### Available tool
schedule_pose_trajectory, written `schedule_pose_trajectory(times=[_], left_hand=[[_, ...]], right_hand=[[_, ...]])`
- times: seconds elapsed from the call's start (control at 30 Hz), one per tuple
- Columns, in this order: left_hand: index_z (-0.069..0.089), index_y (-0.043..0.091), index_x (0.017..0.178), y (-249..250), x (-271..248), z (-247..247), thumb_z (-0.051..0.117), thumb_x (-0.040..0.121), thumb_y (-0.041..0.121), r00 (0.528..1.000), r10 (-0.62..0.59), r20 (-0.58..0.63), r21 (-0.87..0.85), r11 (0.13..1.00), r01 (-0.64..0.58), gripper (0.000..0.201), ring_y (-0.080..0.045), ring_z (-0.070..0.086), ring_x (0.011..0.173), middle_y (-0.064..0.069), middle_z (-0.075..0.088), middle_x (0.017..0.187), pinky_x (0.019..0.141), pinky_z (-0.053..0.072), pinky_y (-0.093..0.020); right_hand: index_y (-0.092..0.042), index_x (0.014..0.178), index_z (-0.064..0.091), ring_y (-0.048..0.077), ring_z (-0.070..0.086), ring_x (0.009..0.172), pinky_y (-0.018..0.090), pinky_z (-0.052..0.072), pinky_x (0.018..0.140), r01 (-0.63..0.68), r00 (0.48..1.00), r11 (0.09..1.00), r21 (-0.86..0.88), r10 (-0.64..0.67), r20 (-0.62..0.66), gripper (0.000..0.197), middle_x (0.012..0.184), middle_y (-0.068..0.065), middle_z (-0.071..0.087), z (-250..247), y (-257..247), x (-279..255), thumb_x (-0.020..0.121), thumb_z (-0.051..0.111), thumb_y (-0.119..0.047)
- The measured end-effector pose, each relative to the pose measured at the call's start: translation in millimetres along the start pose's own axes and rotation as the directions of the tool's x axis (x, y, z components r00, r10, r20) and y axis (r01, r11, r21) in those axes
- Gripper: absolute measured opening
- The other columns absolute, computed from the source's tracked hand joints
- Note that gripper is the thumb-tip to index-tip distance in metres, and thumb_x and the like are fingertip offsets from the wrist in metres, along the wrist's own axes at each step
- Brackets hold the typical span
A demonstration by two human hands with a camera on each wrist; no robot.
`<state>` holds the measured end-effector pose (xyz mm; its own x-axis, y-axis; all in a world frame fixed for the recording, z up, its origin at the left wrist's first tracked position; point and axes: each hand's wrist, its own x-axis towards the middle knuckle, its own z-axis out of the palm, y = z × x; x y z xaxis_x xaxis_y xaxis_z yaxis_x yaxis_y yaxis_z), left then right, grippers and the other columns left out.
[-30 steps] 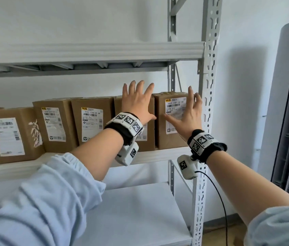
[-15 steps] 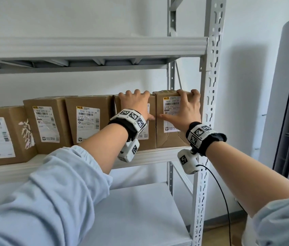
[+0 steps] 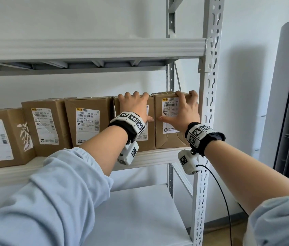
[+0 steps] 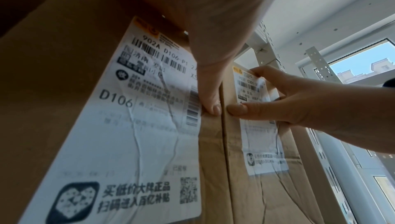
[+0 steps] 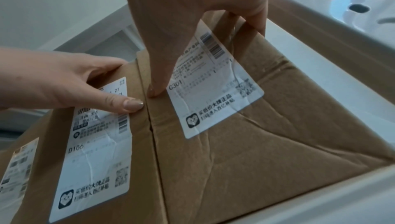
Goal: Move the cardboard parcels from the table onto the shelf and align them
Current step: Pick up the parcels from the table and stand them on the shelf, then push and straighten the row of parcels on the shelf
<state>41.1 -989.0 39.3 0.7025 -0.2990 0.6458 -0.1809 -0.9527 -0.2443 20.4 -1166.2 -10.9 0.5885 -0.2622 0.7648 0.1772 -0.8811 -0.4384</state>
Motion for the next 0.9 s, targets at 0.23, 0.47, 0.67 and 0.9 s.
schedule_pose_trajectory(times=[0.23,0.47,0.67,0.9], left_hand=[[0.023,0.029,0.151,-4.3,-8.5,-4.1,0.069,0.068,0.076,1.000,0.005,-0.024,-0.052,0.999,-0.006,0.106,-0.037,0.031,0.141,-0.007,0.040,0.150,0.115,0.012,-0.065],[0.016,0.027,0.155,-45.0,-25.1,-21.0,0.063,0.068,0.082,0.994,0.000,-0.109,-0.085,0.996,-0.009,0.113,-0.035,0.023,0.145,-0.008,0.029,0.157,0.118,0.010,-0.060],[0.020,0.026,0.154,-115.9,-28.8,-33.2,0.066,0.063,0.083,0.996,-0.049,-0.069,-0.046,0.998,0.045,0.117,-0.035,0.029,0.142,-0.010,0.033,0.155,0.117,0.018,-0.057],[0.027,0.024,0.153,-182.4,-38.0,-15.3,0.068,0.076,0.069,0.982,-0.014,0.189,-0.039,0.999,0.021,0.098,-0.031,0.038,0.139,-0.009,0.041,0.151,0.117,0.024,-0.052]], right_hand=[[-0.034,0.148,0.027,0.041,0.023,0.138,0.054,0.036,0.111,0.024,0.997,0.985,-0.169,-0.011,0.078,0.112,0.152,0.016,0.014,-13.8,-6.3,3.5,0.057,0.080,-0.073],[-0.027,0.146,0.036,0.038,0.024,0.141,0.053,0.025,0.116,0.168,0.981,0.965,-0.200,-0.184,-0.062,0.082,0.152,0.015,0.029,-28.3,-35.5,1.9,0.079,0.068,-0.062],[-0.024,0.145,0.042,0.031,0.036,0.135,0.049,0.025,0.114,0.354,0.933,0.921,-0.161,-0.359,0.000,0.064,0.144,0.009,0.044,-6.0,-111.2,0.7,0.090,0.058,-0.053],[-0.027,0.142,0.042,0.034,0.035,0.136,0.054,0.018,0.117,0.405,0.905,0.862,-0.305,-0.332,0.266,0.065,0.144,0.009,0.045,44.3,-165.9,-0.5,0.090,0.049,-0.064]])
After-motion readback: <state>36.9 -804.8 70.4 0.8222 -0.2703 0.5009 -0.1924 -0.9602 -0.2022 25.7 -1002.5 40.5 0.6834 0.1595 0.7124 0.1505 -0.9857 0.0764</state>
